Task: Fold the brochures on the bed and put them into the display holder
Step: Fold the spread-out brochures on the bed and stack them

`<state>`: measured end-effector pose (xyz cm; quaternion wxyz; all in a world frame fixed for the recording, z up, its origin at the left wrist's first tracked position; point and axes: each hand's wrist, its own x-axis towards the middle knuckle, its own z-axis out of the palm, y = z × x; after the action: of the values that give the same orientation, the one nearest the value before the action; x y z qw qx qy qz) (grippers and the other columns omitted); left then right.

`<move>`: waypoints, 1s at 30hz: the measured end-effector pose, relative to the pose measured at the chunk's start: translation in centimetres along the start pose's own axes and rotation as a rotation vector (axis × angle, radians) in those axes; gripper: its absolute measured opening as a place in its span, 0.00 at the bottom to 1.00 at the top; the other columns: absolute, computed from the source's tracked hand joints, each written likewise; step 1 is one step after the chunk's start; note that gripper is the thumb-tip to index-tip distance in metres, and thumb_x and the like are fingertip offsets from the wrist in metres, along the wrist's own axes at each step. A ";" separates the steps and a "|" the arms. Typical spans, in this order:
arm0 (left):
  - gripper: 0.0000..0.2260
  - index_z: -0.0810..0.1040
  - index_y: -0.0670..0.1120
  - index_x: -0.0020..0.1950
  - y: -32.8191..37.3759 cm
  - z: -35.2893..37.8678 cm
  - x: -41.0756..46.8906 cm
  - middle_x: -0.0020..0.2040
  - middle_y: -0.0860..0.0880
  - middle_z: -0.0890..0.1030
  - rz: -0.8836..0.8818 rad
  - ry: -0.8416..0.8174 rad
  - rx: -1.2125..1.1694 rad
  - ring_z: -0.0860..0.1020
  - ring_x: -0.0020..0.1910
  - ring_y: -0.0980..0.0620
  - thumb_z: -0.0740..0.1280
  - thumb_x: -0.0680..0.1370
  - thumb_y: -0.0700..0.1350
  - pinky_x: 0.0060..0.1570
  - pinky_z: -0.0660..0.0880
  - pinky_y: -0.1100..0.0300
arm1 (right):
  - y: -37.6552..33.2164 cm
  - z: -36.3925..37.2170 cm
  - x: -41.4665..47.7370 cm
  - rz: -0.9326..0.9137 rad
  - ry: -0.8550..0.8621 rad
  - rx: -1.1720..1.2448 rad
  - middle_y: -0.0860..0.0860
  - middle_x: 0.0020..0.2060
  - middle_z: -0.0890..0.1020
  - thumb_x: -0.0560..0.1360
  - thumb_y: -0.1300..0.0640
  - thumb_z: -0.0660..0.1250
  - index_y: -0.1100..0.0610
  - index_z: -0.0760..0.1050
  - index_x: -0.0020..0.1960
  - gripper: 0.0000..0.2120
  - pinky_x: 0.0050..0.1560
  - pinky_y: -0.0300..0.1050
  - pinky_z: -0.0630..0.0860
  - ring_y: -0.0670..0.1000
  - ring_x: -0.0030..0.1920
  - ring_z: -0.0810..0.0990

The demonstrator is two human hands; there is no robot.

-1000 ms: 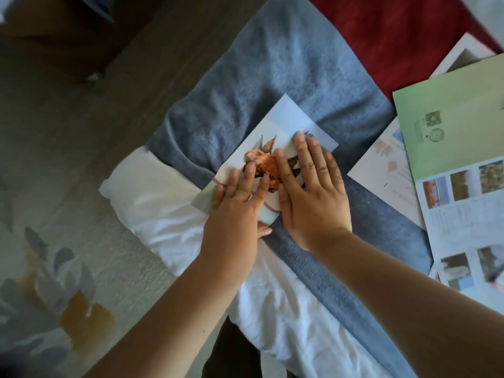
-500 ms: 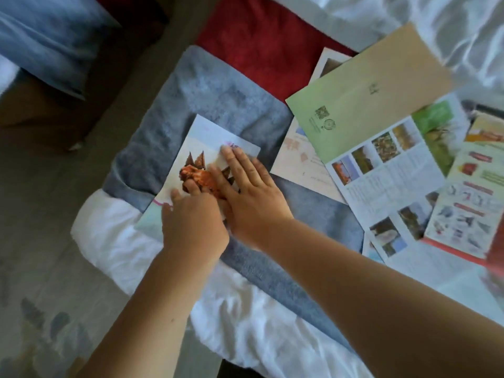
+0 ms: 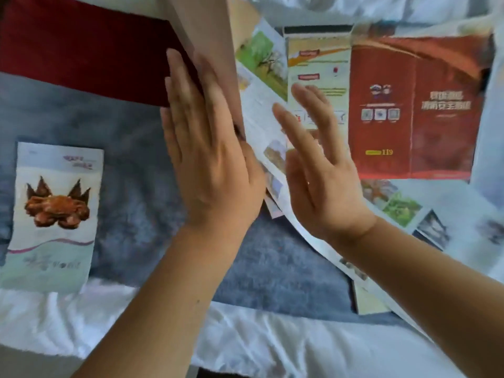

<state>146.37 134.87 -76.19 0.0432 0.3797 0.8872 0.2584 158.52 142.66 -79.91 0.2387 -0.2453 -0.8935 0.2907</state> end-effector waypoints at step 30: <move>0.29 0.44 0.56 0.84 -1.6 9.6 -1.9 0.84 0.42 0.42 0.247 -0.356 0.365 0.42 0.83 0.40 0.52 0.85 0.56 0.80 0.42 0.40 | 9.2 -4.9 -6.1 0.438 -0.154 -0.483 0.54 0.83 0.57 0.85 0.40 0.52 0.43 0.61 0.82 0.26 0.82 0.58 0.48 0.59 0.83 0.51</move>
<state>149.26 136.71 -85.51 0.0976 0.5257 0.8446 0.0271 168.71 147.65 -83.95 0.0374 -0.4583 -0.8780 0.1325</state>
